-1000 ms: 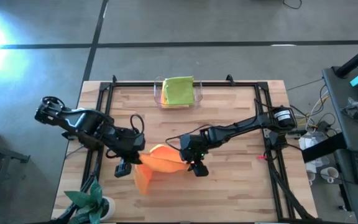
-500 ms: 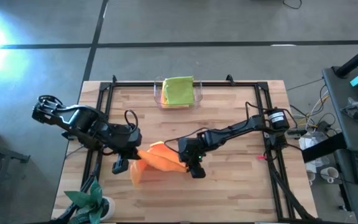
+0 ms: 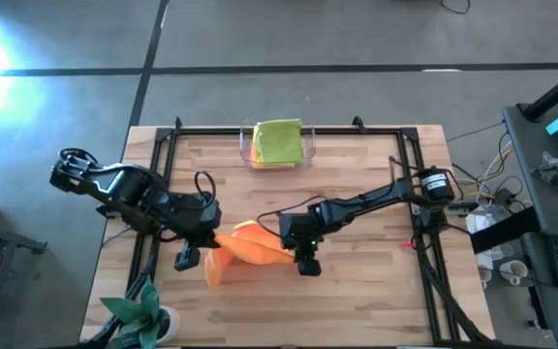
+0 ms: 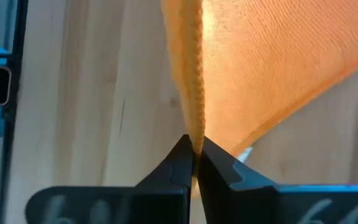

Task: Fold microfiber towels
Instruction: Fold the orange microfiber cloth

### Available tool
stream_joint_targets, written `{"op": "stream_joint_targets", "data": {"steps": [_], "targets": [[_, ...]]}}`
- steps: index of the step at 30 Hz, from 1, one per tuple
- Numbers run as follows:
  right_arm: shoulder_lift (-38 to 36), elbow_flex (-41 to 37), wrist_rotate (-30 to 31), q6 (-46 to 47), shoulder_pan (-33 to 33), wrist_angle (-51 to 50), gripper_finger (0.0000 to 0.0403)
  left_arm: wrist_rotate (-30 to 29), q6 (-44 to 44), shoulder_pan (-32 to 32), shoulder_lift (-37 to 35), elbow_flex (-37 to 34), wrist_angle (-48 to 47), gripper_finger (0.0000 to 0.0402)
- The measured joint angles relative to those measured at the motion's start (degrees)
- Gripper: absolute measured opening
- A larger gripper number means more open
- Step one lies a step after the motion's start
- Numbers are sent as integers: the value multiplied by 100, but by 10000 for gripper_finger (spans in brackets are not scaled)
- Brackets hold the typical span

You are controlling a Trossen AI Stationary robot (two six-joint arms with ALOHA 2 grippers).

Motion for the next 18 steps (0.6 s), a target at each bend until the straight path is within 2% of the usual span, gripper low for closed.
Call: {"op": "stream_joint_targets", "data": {"steps": [7,13,18], "targets": [[-624,464,656,273,214,-1553,8,-1,291,0,9,0,-129,0],[-1156,658,1139,865,437,-2026,8,-389,542,-2,250,-6,-1148,0],[-1551,945,1696,1339,609,-2719,8,-692,1234,-2,520,-15,-1694,0]]}}
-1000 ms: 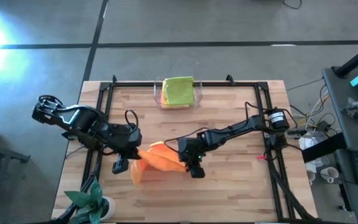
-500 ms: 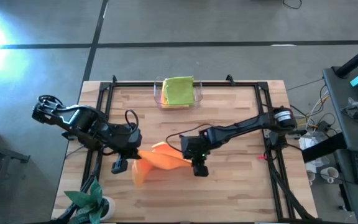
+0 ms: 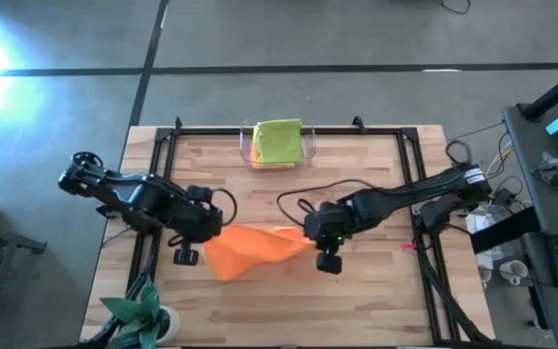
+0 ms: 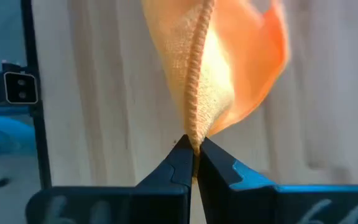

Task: Fold microfiber towels
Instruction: Fold the orange microfiber cloth

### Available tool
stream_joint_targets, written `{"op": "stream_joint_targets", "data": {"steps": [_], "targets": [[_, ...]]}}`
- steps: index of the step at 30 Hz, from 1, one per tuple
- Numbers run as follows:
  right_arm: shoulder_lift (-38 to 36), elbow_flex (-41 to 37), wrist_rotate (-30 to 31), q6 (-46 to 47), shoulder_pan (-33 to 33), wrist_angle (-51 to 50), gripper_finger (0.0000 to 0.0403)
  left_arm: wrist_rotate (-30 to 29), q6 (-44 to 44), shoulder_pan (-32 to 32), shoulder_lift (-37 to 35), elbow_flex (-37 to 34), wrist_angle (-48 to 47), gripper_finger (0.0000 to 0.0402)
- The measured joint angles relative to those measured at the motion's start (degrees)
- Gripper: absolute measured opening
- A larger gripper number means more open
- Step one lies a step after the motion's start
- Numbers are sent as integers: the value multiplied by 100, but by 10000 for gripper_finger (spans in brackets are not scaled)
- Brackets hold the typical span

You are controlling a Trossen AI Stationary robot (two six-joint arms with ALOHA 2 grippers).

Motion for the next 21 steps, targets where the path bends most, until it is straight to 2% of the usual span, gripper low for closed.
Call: {"op": "stream_joint_targets", "data": {"steps": [3,7,12,17,21], "targets": [[-219,270,540,294,100,-578,8,-150,557,-2,106,0,-6,0],[-410,623,1182,635,137,-1345,8,-805,1269,-2,175,0,-10,0],[-451,1120,2183,681,116,-2172,8,-2475,1766,11,159,0,-15,0],[-446,1577,3812,672,38,-2736,8,-4308,2026,13,151,0,-16,0],[-442,1868,5094,446,42,-2982,8,-5138,2090,20,151,0,-17,0]]}}
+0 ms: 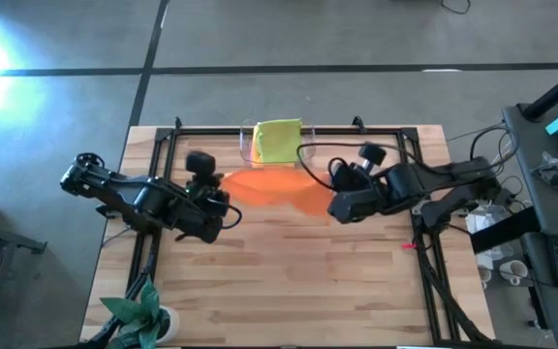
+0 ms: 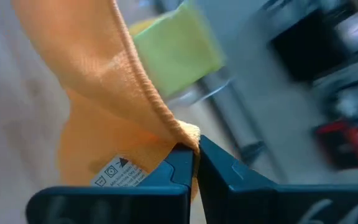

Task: Fold microfiber towels
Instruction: Fold the orange microfiber cloth

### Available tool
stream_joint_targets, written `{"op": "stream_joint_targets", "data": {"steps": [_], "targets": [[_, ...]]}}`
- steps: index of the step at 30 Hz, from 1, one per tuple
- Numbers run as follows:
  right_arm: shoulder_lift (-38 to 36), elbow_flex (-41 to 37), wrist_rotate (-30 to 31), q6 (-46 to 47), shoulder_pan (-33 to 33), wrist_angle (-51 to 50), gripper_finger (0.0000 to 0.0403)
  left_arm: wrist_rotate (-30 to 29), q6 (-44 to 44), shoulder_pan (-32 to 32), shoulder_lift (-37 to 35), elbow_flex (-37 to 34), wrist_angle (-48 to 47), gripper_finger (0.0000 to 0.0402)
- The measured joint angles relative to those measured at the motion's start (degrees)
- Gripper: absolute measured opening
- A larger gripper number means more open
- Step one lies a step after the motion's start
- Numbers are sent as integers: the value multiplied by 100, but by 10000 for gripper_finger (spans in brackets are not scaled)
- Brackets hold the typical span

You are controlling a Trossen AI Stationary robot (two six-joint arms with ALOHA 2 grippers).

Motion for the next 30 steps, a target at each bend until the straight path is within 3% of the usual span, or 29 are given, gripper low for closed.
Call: {"op": "stream_joint_targets", "data": {"steps": [3,5,11,15,19,24,27,30], "targets": [[-2,133,121,-479,24,6,8,-182,-429,-17,-2,-4,3,0],[0,139,-187,-516,64,25,8,-34,-981,-85,-7,-65,0,0],[-1,-507,-2082,378,366,220,8,1727,-2554,-367,-7,-661,564,0],[3,-1348,-3309,871,777,1188,8,2752,-3010,-683,-7,-1353,1651,0],[4,-2218,-4167,1258,1171,2743,8,3637,-3308,-947,-7,-2036,2701,0],[7,-3055,-4612,1838,1568,4520,8,4926,-3670,-1178,-7,-2748,3645,0],[7,-3378,-4876,2279,1691,4912,8,5492,-3884,-1252,-7,-3057,3948,0],[7,-3580,-4935,2635,1763,4925,8,5615,-4063,-1259,-7,-3285,4049,0]]}}
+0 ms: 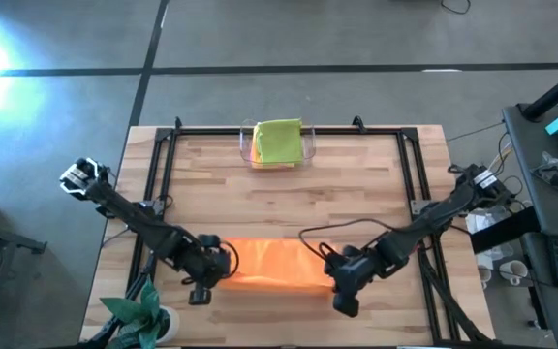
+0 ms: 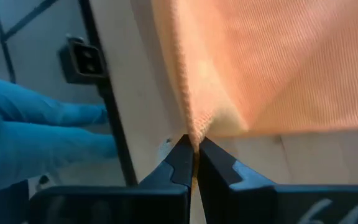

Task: Fold microfiber towels
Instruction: Fold the orange microfiber cloth

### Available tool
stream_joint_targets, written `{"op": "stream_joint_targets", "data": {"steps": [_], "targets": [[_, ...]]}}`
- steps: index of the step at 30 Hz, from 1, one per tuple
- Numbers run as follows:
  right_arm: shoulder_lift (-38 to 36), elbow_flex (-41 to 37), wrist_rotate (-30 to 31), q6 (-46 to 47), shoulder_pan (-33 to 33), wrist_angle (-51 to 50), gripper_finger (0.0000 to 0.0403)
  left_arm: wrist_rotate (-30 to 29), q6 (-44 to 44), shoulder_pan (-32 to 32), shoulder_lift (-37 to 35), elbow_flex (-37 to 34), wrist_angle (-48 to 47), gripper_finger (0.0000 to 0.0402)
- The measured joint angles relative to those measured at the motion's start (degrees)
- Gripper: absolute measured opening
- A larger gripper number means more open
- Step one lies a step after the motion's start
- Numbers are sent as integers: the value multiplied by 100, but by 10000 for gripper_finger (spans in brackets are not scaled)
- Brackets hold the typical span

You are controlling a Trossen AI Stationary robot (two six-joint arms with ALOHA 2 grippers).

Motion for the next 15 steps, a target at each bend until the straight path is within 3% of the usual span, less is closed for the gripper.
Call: {"op": "stream_joint_targets", "data": {"steps": [7,11,15], "targets": [[0,-368,-5,9,-132,13,8,-3,-173,43,0,-296,20,0],[0,-645,176,-71,-403,10,8,-414,-628,137,0,-518,-26,0],[0,-737,-503,-367,-603,297,8,-659,-1037,188,2,-575,-51,0]]}}
